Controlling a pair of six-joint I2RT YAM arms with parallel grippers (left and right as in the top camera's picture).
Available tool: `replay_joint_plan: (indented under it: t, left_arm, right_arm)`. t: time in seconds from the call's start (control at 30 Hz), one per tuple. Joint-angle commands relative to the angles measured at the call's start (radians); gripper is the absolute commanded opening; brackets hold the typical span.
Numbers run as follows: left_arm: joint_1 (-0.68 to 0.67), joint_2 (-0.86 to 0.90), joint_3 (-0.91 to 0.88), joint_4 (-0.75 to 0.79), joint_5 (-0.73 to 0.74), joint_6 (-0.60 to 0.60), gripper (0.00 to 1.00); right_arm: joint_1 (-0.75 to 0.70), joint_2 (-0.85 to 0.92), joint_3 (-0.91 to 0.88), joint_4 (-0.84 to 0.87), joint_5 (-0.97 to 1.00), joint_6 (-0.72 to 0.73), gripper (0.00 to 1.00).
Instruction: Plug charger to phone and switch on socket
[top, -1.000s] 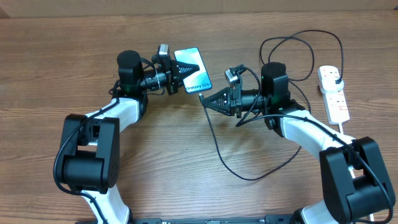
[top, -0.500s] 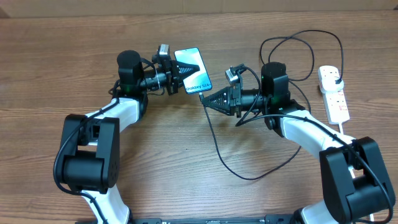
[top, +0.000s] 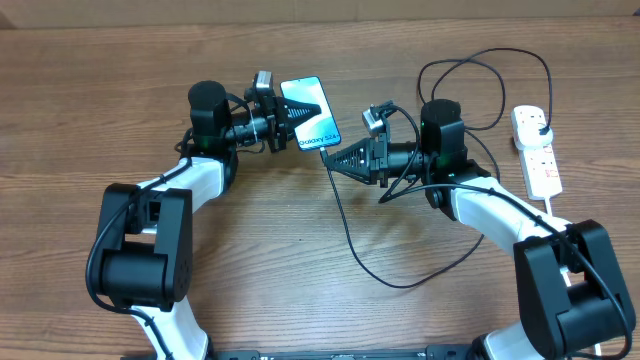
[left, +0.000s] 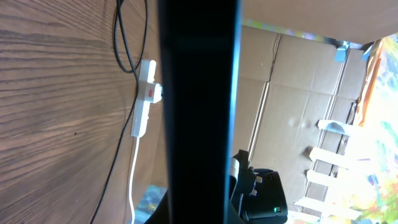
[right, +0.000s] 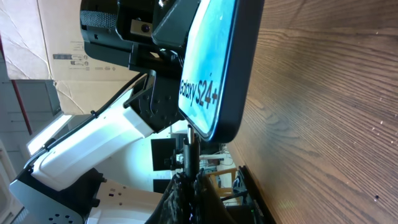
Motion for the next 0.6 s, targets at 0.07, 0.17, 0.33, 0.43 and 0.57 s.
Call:
replay_joint_plan:
  t: [0.07,0.17,0.33,0.43,0.57]
  left_arm:
    - [-0.009,-0.006,0.006,0.011,0.022,0.023,0.04]
    - [-0.009,-0.006,0.006,0.011,0.022,0.023,0.04]
    - [-0.009,-0.006,0.006,0.011,0.022,0.023,0.04]
    - [-0.009,-0.006,0.006,0.011,0.021,0.023,0.04]
    - [-0.009,-0.006,0.006,0.011,0.020,0.023,0.04]
  right_arm:
    - [-0.005,-0.023,-0.006,-0.001,0.011,0.013,0.04]
    - [-0.005,-0.023,-0.006,-0.001,0.018,0.023,0.04]
    - [-0.005,-0.023,-0.006,-0.001,0.023,0.023,0.04]
    - [-0.005,-0.023,-0.006,-0.002,0.026,0.023,0.04]
    - [-0.005,-0.023,-0.006,-0.002,0.026,0.024,0.04]
